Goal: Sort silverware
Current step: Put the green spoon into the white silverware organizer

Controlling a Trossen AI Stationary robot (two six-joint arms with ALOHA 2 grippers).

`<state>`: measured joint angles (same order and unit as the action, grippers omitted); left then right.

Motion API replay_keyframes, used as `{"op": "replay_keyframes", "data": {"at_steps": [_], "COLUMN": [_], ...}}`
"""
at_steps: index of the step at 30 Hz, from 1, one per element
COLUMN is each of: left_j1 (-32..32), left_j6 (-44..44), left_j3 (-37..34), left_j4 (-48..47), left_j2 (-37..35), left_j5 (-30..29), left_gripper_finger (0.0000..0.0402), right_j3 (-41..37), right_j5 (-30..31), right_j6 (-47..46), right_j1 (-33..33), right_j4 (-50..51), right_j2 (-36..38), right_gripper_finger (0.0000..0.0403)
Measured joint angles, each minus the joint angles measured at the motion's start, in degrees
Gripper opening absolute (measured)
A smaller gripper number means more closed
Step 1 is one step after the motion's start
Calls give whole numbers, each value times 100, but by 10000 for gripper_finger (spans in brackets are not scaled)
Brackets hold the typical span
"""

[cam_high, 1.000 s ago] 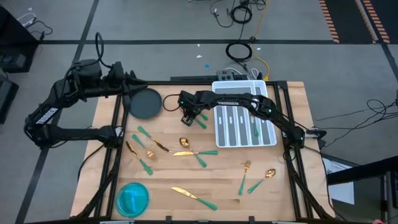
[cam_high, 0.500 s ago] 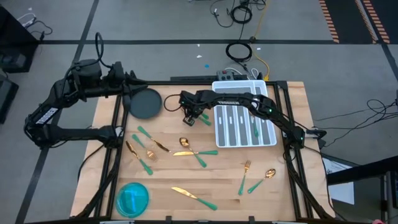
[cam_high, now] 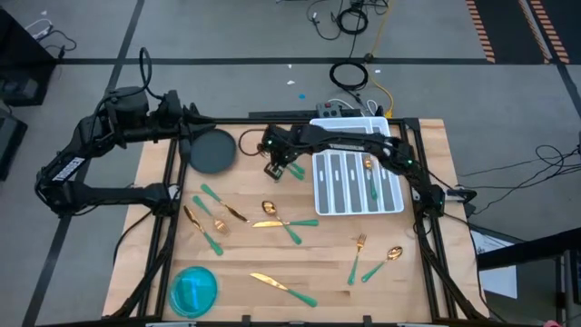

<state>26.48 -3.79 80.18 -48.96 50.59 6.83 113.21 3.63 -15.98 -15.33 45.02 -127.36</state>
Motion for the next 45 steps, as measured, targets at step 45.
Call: {"op": "replay_keyframes", "data": {"at_steps": [45], "left_j1": [2], "left_j6": [-267], "left_j3": [-2], "left_j4": [204], "left_j2": [144], "left_j5": [-109], "left_gripper_finger": [82], "right_j3": [-7200], "right_j5": [1467], "right_j6": [-3450], "right_j1": [-1039], "right_j4": [-641], "right_j2": [6941], "right_gripper_finger": [0]}}
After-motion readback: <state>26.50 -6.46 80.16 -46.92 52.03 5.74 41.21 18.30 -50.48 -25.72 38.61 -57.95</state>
